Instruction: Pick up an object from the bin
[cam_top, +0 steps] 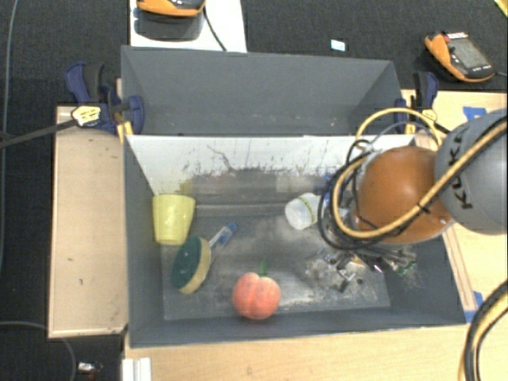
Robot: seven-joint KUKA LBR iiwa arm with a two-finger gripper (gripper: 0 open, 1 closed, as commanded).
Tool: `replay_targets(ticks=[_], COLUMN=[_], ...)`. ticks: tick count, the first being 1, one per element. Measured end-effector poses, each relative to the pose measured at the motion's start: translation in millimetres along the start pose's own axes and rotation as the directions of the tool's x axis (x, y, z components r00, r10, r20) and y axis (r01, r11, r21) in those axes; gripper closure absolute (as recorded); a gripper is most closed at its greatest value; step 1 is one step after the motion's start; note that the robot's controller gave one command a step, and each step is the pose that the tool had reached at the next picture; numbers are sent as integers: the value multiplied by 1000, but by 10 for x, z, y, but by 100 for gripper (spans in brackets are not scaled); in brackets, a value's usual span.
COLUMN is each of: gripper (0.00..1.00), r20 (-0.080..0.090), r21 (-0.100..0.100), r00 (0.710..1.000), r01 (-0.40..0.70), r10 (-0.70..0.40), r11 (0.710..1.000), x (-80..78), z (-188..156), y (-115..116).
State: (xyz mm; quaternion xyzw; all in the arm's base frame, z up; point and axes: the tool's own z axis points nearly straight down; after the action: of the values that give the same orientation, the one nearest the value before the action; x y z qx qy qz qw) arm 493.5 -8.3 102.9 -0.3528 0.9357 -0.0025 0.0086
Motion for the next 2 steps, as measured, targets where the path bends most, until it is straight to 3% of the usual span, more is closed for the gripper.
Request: replay_targets(ticks=[1, 2], gripper=[100, 100], r20=[-3, 2], r21=[4, 1], r00=[974, 996], r01=[-228, -91], r10=[228, 91], r11=[974, 996], x=[-171, 67], z=[260, 149], y=[346, -21])
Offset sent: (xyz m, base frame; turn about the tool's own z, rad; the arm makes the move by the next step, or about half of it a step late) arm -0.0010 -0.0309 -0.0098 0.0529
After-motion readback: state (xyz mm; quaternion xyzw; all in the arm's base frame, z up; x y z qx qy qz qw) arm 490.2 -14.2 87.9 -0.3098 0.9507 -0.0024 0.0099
